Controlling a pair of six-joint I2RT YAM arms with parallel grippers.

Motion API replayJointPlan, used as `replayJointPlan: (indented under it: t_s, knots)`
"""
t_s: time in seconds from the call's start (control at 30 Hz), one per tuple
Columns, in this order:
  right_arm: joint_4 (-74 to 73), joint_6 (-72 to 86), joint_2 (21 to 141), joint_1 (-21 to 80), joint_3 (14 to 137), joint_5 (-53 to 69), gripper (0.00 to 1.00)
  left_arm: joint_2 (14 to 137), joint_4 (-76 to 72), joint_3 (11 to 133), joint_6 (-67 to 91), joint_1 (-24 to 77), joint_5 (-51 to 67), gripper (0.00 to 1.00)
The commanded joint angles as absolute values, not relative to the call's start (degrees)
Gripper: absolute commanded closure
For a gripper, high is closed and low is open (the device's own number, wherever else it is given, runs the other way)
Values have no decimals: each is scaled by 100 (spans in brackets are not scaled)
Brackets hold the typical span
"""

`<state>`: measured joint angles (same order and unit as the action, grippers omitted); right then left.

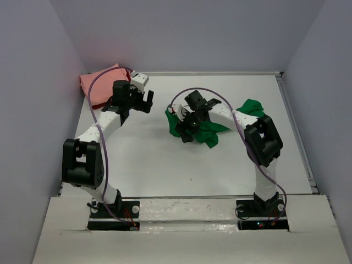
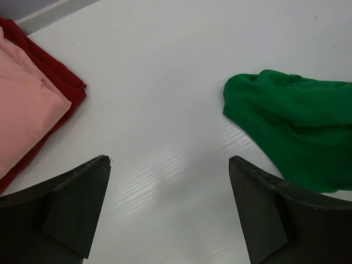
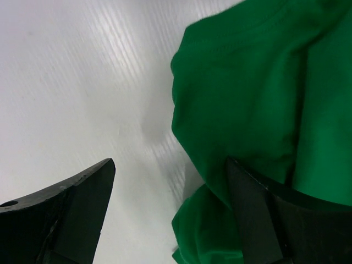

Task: Fold and stack the t-shirts
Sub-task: Flatten out the tshirt

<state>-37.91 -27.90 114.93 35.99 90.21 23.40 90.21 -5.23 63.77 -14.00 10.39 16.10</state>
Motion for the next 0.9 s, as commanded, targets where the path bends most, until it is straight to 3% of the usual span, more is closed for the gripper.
replayJointPlan:
  t_s: [0.0,0.2,0.3,0.57,0.87]
  knots:
    - [-3674,-2997,11109,3612,8649,2022,14,8693,-782,6320,-1371,1046,1740,1]
    - [-3375,-3076,11250,3612,8814,1512,15,8640,-791,6293,-1380,1055,1784,1]
    - [-3375,-3076,11399,3612,9017,1371,20,8622,-791,6275,-1389,1055,1793,1]
    - [-3375,-3103,11558,3612,9185,1108,53,8561,-817,6240,-1397,1055,1854,1]
    - [-3401,-3129,11224,3612,8570,1143,47,8543,-809,6249,-1389,1055,1951,1]
